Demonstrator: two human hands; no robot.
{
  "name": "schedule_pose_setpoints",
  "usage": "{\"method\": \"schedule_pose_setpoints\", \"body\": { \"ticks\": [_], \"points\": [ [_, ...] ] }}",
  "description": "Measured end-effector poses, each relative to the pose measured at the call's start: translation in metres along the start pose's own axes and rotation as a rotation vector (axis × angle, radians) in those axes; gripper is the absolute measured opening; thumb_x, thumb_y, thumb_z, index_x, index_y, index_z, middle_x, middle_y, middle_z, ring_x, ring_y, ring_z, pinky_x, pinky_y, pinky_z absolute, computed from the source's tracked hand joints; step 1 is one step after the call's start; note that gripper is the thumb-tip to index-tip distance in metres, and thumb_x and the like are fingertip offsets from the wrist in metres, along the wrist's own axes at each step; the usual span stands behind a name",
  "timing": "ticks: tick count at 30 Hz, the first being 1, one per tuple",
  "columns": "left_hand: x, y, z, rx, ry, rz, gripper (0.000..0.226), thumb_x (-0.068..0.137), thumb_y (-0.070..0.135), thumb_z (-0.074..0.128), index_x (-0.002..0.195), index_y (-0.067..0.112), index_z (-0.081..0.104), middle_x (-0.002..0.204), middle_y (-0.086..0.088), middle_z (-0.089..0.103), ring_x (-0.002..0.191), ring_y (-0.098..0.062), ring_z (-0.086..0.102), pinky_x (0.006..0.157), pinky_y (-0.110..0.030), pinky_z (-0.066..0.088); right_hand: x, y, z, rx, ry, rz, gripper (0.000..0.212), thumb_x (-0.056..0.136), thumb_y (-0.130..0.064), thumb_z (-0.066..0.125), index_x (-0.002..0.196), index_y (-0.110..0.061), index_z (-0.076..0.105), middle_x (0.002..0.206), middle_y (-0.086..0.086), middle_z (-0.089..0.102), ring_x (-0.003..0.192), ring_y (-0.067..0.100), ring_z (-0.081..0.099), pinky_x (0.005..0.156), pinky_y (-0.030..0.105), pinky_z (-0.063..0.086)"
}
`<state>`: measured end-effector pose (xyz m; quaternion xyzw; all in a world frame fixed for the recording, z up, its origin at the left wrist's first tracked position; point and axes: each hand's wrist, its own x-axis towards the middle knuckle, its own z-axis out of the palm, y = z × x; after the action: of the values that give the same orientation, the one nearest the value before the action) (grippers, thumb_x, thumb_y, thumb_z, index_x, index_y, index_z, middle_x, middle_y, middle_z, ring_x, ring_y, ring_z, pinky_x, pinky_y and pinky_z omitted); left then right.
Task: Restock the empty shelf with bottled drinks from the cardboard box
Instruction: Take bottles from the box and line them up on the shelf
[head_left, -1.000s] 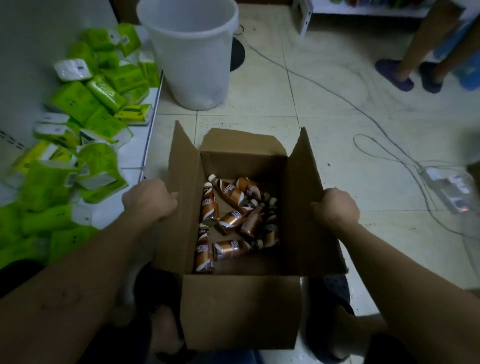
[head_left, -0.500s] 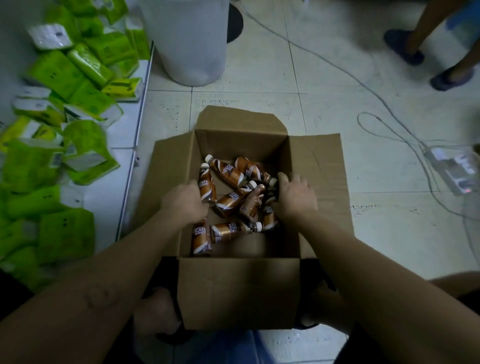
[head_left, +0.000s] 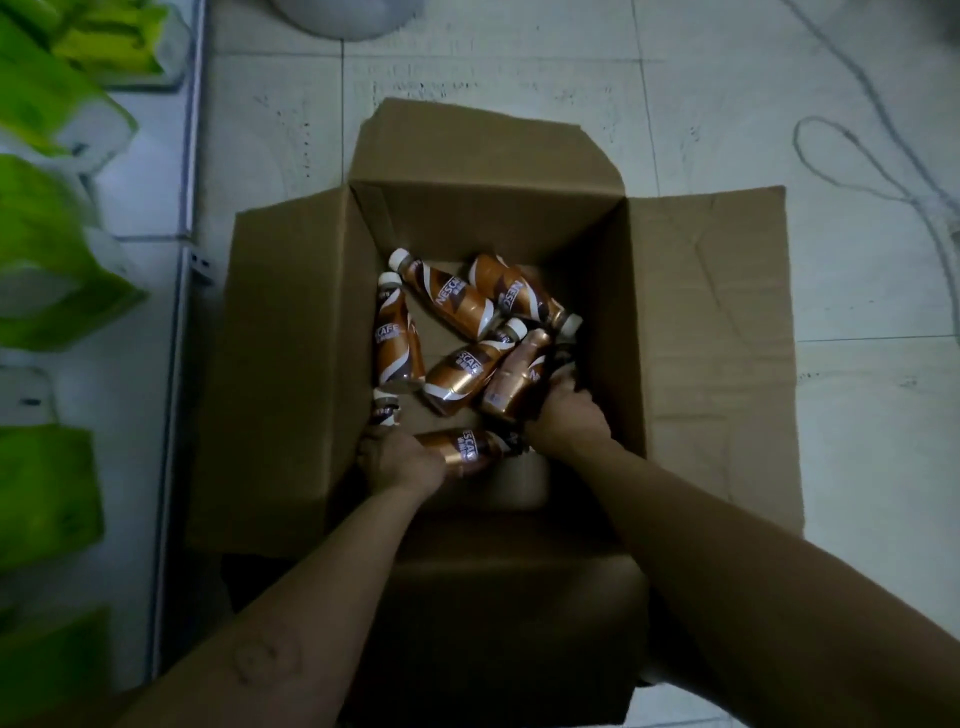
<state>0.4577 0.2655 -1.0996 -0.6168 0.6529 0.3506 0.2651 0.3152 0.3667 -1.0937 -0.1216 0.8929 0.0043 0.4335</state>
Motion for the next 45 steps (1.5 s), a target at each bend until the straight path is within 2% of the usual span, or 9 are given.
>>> {"method": "schedule_pose_setpoints", "body": {
  "ticks": [4,9,14,22,27,30,34,42,45],
  "points": [
    [0.005,0.005,0.008,0.123,0.047,-0.062,0.078,0.073,0.027,0.076,0.141,0.011,0.042,0.142,-0.019,0.031,0.126,-0.035,0.036,0.104,-0.04,0.035,0.015,-0.007,0.002,-0.122,0.077,0.035,0.095,0.084,-0.038,0.069,0.15,0.002,0.014,0.145,0.024,0.037,0.129,0.033,0.045,0.097,0.04,0.045],
    [0.007,0.008,0.014,0.377,0.01,-0.036,0.084,0.073,0.035,0.077,0.141,0.006,0.038,0.14,-0.019,0.035,0.123,-0.033,0.039,0.1,-0.037,0.039,0.027,-0.01,-0.013,-0.457,0.065,-0.046,0.036,0.092,-0.018,0.059,0.126,-0.006,0.053,0.131,0.015,0.054,0.118,0.027,0.053,0.088,0.034,0.047],
    [0.054,0.024,-0.021,0.53,-0.073,0.282,0.064,0.084,0.025,0.066,0.143,0.023,0.041,0.137,-0.013,0.051,0.122,-0.031,0.051,0.099,-0.044,0.046,0.043,-0.016,-0.01,-0.574,0.104,-0.023,0.053,0.089,-0.019,0.065,0.134,-0.004,0.043,0.133,0.014,0.049,0.119,0.025,0.052,0.087,0.032,0.048],
    [0.034,0.027,0.012,0.403,0.056,0.041,0.123,0.07,0.039,0.081,0.15,-0.005,0.0,0.146,-0.027,0.023,0.113,-0.034,0.057,0.079,-0.037,0.05,0.051,-0.011,0.001,-0.651,0.219,-0.075,0.059,0.094,-0.023,0.058,0.14,0.002,0.031,0.138,0.021,0.043,0.108,0.021,0.06,0.075,0.029,0.051],
    [0.01,0.017,0.016,0.76,0.134,0.486,0.061,0.091,0.049,0.05,0.141,0.015,0.041,0.147,-0.017,0.036,0.129,-0.03,0.039,0.101,-0.043,0.036,0.058,-0.01,0.001,-0.586,0.27,-0.081,0.066,0.094,-0.025,0.056,0.142,0.004,0.021,0.132,0.022,0.048,0.102,0.022,0.063,0.066,0.028,0.044],
    [0.009,0.008,0.023,0.657,-0.083,0.725,0.051,0.094,0.044,0.047,0.138,0.02,0.044,0.146,-0.005,0.043,0.135,-0.024,0.033,0.109,-0.042,0.025,0.058,-0.011,0.002,-0.555,0.249,-0.074,0.073,0.093,-0.026,0.059,0.144,0.005,0.018,0.139,0.024,0.043,0.11,0.025,0.061,0.074,0.03,0.049],
    [0.013,0.008,0.028,0.674,-0.302,0.681,0.066,0.084,0.05,0.063,0.14,0.023,0.04,0.148,-0.008,0.037,0.132,-0.028,0.04,0.105,-0.042,0.035,0.052,-0.011,0.003,-0.539,0.224,-0.081,0.072,0.094,-0.021,0.058,0.145,0.009,0.017,0.146,0.027,0.035,0.121,0.029,0.056,0.085,0.032,0.051],
    [0.002,0.017,0.031,0.57,-0.26,0.591,0.04,0.089,0.031,0.063,0.126,0.02,0.055,0.13,-0.007,0.053,0.117,-0.027,0.053,0.095,-0.041,0.046,0.024,-0.006,0.0,-0.238,0.215,-0.07,0.081,0.083,-0.028,0.071,0.143,-0.001,0.022,0.137,0.02,0.042,0.11,0.031,0.061,0.073,0.034,0.047],
    [-0.01,0.017,0.026,0.447,-0.169,0.544,0.046,0.081,0.023,0.072,0.124,0.023,0.053,0.128,-0.004,0.054,0.116,-0.025,0.054,0.095,-0.038,0.046,0.008,0.001,-0.007,-0.04,0.249,-0.083,0.064,0.082,-0.024,0.071,0.13,-0.005,0.032,0.132,0.016,0.042,0.106,0.034,0.061,0.068,0.034,0.041]
  ]
}}
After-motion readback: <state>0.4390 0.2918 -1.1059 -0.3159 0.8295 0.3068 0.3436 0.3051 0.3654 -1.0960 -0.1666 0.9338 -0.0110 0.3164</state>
